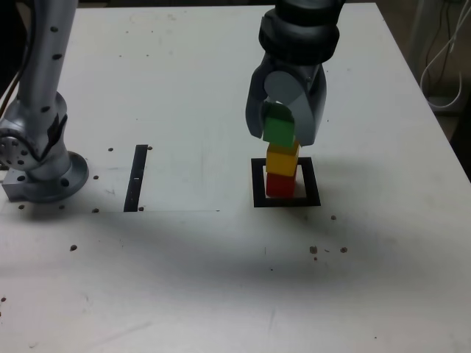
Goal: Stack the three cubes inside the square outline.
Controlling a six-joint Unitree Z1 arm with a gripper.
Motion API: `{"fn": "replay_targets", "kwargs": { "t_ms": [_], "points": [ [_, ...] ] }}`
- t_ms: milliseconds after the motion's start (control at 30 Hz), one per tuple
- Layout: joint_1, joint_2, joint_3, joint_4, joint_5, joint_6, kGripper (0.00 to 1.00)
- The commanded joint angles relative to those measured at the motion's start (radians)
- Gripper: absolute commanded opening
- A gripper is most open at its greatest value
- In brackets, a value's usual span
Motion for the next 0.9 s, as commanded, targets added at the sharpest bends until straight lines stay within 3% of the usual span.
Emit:
{"fn": "replay_targets", "kwargs": {
  "t_ms": [0, 467, 733, 867],
  "points": [
    [0.000, 0.007, 0.006, -0.002, -0.001, -0.001, 0.48],
    [0.009, 0.010, 0.029, -0.027, 0.004, -0.001, 0.54],
    [0.013, 0.007, 0.037, -0.045, 0.011, -0.002, 0.89],
    [0.013, 0.007, 0.039, -0.047, 0.010, -0.002, 0.96]
  ]
}}
